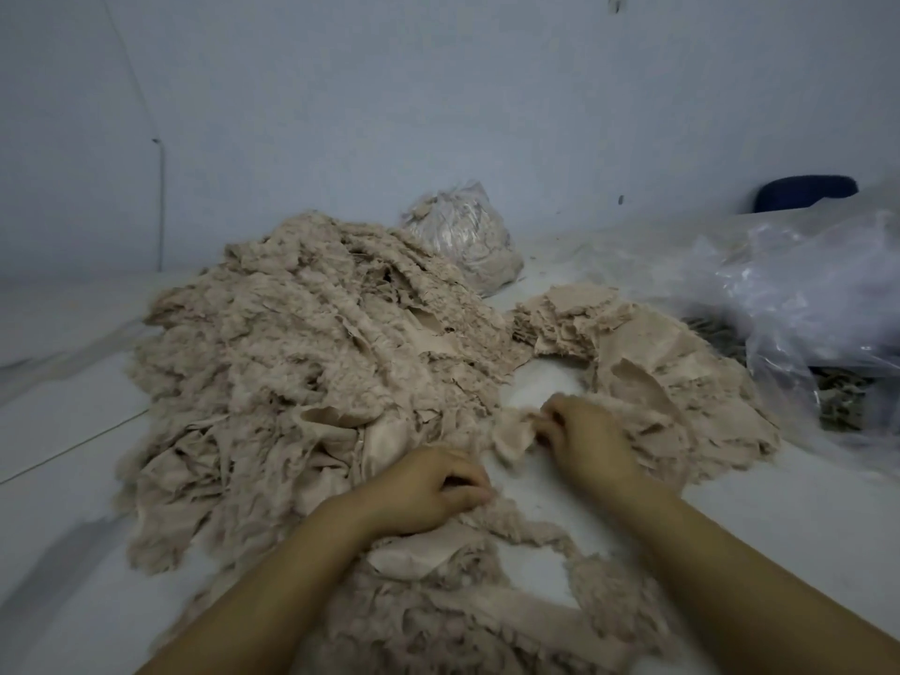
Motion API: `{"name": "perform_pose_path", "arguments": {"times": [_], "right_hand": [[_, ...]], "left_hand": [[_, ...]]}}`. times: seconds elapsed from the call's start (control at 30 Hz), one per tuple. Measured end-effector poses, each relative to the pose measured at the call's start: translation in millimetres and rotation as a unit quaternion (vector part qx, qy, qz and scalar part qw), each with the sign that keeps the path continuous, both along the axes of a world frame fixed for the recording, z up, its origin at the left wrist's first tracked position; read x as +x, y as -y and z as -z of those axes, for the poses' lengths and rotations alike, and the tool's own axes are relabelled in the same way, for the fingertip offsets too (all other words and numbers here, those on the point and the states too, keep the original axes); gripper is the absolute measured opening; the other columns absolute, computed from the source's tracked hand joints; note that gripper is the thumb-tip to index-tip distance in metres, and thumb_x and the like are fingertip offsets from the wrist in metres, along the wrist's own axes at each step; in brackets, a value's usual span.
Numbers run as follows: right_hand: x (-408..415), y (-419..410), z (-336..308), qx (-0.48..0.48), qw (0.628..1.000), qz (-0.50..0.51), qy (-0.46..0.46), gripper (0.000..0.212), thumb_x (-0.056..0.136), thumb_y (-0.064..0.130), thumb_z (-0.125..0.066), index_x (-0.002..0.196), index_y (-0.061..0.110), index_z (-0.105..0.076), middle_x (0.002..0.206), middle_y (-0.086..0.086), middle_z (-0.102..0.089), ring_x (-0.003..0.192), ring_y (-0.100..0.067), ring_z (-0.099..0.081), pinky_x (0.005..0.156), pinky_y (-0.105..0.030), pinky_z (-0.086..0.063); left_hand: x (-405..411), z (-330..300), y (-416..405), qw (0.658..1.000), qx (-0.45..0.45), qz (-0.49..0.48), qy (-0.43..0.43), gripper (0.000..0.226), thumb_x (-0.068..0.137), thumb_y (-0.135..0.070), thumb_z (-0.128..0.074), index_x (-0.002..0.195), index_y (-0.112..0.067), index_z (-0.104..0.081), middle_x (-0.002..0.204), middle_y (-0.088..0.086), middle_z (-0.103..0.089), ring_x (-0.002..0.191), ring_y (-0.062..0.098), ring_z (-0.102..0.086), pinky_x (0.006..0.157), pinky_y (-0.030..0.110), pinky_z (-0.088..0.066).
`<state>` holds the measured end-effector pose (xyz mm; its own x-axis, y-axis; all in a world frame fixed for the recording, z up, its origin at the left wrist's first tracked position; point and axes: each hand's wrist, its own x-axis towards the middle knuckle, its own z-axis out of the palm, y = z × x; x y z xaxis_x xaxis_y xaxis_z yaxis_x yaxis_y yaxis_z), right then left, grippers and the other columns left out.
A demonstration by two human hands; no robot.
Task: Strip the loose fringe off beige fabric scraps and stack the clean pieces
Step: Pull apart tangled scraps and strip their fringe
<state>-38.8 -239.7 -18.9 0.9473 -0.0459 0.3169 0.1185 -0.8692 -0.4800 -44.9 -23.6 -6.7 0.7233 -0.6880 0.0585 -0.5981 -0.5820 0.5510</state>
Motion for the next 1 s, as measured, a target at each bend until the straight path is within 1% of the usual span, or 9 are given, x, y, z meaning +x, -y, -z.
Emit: {"name": "perform_pose_path", "arguments": {"times": [0.1,0.2,0.33,0.47,0.57,0.6,0.77,0.87,1.0], "right_hand": [[2,26,-26,-0.026,0.989,0.115,0.093,0.011,0.088,0.006,-0.055,0.092,0.012,-0.062,0.095,-0.014,-0.062,0.088,-0.032,-0.057,0.066,-0.035,-0.038],[-5,38,-36,-0.058,0.979,0.158,0.114,0.038,0.083,-0.003,-0.054,0.120,0.007,-0.059,0.120,-0.020,-0.053,0.107,-0.037,-0.048,0.083,-0.039,-0.039],[-44,-9,-12,0.101,0.989,-0.103,0.040,0.015,0.095,0.012,-0.054,0.103,0.018,-0.065,0.098,0.004,-0.063,0.086,-0.008,-0.057,0.073,-0.010,-0.039],[-73,-37,28,0.056,0.973,-0.221,-0.033,0.016,0.094,0.014,-0.056,0.105,0.017,-0.066,0.097,0.005,-0.059,0.090,-0.010,-0.052,0.075,-0.004,-0.034],[-84,-44,27,0.062,0.973,-0.219,0.045,0.022,0.092,0.009,-0.053,0.112,0.014,-0.062,0.098,0.006,-0.050,0.091,-0.010,-0.045,0.079,-0.006,-0.031],[-86,-48,23,0.060,0.968,-0.230,0.077,0.025,0.090,0.011,-0.054,0.114,0.013,-0.061,0.099,0.004,-0.051,0.092,-0.009,-0.044,0.080,-0.008,-0.032],[-75,-61,10,-0.021,0.955,-0.292,0.040,0.025,0.088,0.024,-0.065,0.112,0.022,-0.069,0.106,0.000,-0.053,0.101,-0.015,-0.041,0.088,-0.022,-0.034],[-71,-64,5,0.167,0.961,-0.220,0.033,0.013,0.088,0.011,-0.064,0.086,0.020,-0.073,0.091,0.001,-0.062,0.087,-0.008,-0.052,0.079,-0.019,-0.040],[-61,-61,-10,0.371,0.912,-0.176,-0.003,0.023,0.089,0.022,-0.064,0.073,0.006,-0.061,0.066,0.000,-0.053,0.061,-0.007,-0.047,0.060,-0.019,-0.038]], "left_hand": [[-3,-19,-13,0.998,-0.027,-0.036,0.034,0.022,0.095,-0.018,-0.054,0.111,-0.015,-0.069,0.125,-0.008,-0.062,0.118,0.003,-0.053,0.102,0.014,-0.037],[-7,-43,-32,0.999,0.014,-0.031,0.027,0.025,0.090,-0.026,-0.064,0.115,-0.025,-0.067,0.123,-0.015,-0.060,0.116,-0.001,-0.052,0.101,0.016,-0.040],[-16,-58,-46,0.973,0.228,0.007,0.035,0.065,0.070,-0.055,-0.075,0.128,-0.032,-0.055,0.128,-0.018,-0.050,0.117,-0.002,-0.044,0.102,0.018,-0.036],[-18,-47,-48,0.954,0.292,0.015,0.068,0.040,0.084,-0.041,-0.067,0.116,-0.016,-0.063,0.126,-0.005,-0.054,0.116,0.011,-0.048,0.095,0.019,-0.036],[-17,-39,-49,0.976,0.211,-0.035,0.045,0.004,0.095,-0.026,-0.055,0.094,-0.023,-0.058,0.093,0.002,-0.061,0.089,0.017,-0.054,0.075,0.027,-0.041],[-16,-38,-48,0.981,0.181,-0.060,0.026,0.011,0.096,-0.022,-0.053,0.086,-0.026,-0.052,0.085,0.002,-0.058,0.082,0.018,-0.053,0.070,0.028,-0.039],[-16,-28,-44,0.989,0.095,-0.107,-0.022,0.020,0.094,-0.016,-0.056,0.113,-0.022,-0.053,0.110,-0.001,-0.060,0.103,0.016,-0.057,0.092,0.033,-0.046],[-22,-29,-49,0.995,-0.041,-0.088,-0.009,0.045,0.088,-0.009,-0.064,0.128,-0.025,-0.050,0.126,-0.005,-0.054,0.117,0.005,-0.051,0.102,0.019,-0.039],[-35,-31,-41,0.980,-0.153,-0.084,-0.090,0.065,0.076,-0.028,-0.077,0.134,-0.023,-0.048,0.125,-0.014,-0.055,0.115,-0.007,-0.052,0.093,0.007,-0.040]]}}
